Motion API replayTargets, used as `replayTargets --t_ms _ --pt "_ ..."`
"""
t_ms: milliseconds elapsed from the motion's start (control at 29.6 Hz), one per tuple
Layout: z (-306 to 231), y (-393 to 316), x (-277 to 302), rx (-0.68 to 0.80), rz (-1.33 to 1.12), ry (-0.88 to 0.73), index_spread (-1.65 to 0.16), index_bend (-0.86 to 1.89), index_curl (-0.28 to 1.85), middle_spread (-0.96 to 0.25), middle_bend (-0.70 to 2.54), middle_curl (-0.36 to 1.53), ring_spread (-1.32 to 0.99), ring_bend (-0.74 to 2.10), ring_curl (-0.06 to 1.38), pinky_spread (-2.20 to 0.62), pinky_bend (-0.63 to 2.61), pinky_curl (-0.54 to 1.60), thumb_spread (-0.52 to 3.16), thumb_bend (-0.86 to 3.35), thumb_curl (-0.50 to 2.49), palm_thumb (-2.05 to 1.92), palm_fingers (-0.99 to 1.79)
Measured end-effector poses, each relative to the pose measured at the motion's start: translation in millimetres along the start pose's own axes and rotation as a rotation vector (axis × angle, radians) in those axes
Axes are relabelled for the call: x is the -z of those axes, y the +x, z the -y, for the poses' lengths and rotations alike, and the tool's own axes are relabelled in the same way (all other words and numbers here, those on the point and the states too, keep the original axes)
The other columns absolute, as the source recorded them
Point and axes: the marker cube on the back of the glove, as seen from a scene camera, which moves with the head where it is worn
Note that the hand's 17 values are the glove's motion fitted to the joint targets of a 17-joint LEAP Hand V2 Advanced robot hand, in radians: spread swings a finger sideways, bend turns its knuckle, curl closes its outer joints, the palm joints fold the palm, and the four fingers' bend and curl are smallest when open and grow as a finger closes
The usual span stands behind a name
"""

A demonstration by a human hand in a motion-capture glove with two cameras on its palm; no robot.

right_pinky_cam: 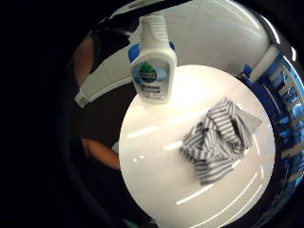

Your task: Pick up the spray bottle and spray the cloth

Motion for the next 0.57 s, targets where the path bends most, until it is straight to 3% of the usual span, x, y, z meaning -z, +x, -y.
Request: replayTargets --t_ms 574 --pt "-44 -22 -1 0.068 -0.055 -0.214 -0.42 0.15 0.26 -0.04 0.18 0.34 -0.04 0.37 0.31 0.23 0.37 0.33 1.06 -0.03 0.29 0.3 0.4"
